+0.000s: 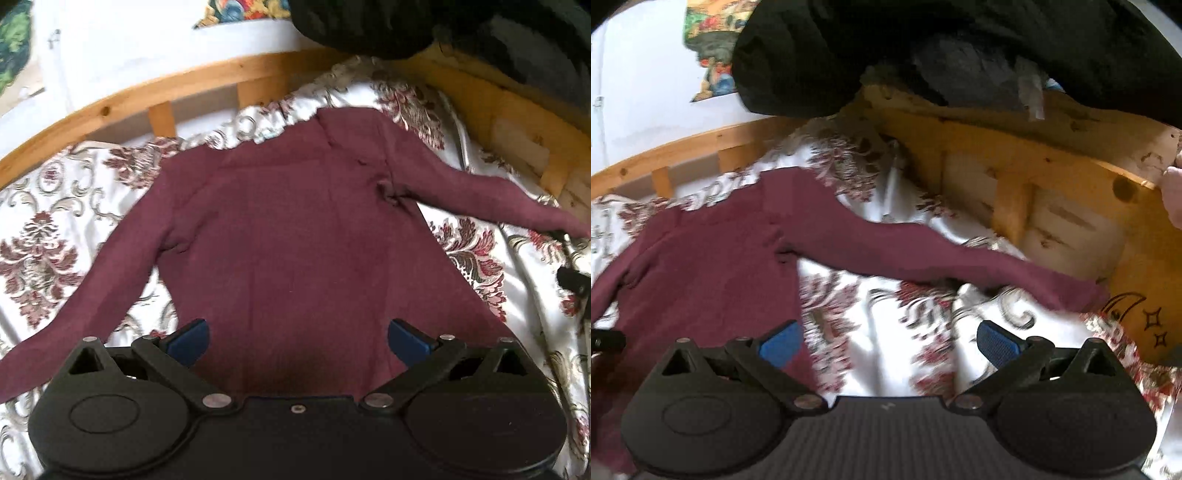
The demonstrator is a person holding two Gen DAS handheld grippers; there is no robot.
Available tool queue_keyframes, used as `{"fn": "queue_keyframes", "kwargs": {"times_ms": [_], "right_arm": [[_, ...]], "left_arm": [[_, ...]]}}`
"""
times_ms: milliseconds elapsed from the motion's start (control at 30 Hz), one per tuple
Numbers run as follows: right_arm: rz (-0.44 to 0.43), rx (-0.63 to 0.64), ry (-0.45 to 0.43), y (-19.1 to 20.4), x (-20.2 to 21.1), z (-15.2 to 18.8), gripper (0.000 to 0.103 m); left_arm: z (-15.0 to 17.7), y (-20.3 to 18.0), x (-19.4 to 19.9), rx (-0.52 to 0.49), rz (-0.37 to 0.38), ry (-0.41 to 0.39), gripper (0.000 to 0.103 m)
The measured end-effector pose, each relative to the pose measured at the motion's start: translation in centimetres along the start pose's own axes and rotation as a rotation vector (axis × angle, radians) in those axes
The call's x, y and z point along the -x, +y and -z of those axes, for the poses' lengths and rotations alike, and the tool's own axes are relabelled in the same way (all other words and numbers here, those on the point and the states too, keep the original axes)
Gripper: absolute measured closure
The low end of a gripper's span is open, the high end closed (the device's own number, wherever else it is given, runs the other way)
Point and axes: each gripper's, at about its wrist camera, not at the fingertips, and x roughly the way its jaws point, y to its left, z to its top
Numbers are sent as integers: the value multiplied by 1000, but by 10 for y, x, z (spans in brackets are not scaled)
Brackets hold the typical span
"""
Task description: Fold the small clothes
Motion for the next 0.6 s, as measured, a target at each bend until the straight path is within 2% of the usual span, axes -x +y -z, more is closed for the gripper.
{"fn": "queue_keyframes", "kwargs": {"times_ms": [200,300,367,467,533,600], "right_arm": [[106,-84,-35,-29,-32,-15,0],[218,-226,-56,-50,-47,-20,0],[262,-307,-63,-62,-59,-21,0],[350,-360,-59,-74,-78,-20,0],[379,-406,-82,-83,-85,-13,0],[371,-439,-108,-90,-85,-1,1]], "left_arm": [[-6,-7,-44,42,37,67,1],[-7,-6,-58,60,39,78,1],[-8,-7,-66,64,30,88,1],[-10,-7,-75,61,15,105,1],[-10,-8,-79,55,6,104,1],[-9,-9,-81,46,-2,105,1]]}}
